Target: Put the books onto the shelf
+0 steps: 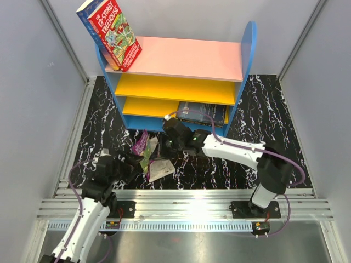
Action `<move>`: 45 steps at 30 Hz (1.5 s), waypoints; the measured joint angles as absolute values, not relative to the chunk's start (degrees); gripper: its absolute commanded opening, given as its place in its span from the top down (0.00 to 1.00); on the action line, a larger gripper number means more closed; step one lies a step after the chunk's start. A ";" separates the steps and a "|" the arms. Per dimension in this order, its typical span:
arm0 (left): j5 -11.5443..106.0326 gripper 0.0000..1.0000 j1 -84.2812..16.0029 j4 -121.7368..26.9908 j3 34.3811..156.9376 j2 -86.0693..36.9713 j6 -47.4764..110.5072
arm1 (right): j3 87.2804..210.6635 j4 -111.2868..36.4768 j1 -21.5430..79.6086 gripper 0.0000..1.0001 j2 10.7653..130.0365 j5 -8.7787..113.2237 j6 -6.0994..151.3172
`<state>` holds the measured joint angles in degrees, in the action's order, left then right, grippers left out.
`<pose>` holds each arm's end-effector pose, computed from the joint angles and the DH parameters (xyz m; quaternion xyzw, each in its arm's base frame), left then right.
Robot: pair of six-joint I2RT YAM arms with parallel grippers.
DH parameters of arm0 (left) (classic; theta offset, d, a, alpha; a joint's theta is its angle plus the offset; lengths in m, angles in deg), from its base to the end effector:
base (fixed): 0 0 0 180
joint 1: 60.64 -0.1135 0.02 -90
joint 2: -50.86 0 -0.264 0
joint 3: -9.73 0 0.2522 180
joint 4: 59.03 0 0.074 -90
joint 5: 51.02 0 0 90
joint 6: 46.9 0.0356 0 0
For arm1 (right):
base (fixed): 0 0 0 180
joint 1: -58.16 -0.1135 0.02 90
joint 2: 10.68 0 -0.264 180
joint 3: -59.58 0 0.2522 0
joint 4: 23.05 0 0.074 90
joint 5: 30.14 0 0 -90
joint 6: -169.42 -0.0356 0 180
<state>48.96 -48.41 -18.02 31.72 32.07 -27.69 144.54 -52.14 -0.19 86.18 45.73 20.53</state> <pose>0.1043 -0.0289 0.1458 -0.4042 0.7991 -0.3489 0.2764 0.1921 0.3282 0.2524 -0.0468 0.9032 0.4097 0.1188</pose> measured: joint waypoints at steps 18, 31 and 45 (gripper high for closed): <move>56.13 0.01 -48.85 -40.01 26.65 36.31 -44.74 | 156.30 -60.62 1.78 1.00 84.80 46.43 20.01; 63.10 0.84 -39.16 -51.27 34.32 -2.29 -35.91 | 146.88 -54.59 1.89 1.00 81.24 44.84 16.44; 63.54 1.00 -38.22 -47.90 38.12 -0.26 -31.71 | 130.07 -49.74 2.00 0.14 64.67 44.60 13.69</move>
<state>63.54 -38.22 -47.90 38.12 -0.26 -31.71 130.07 -49.74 2.00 64.67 44.60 13.69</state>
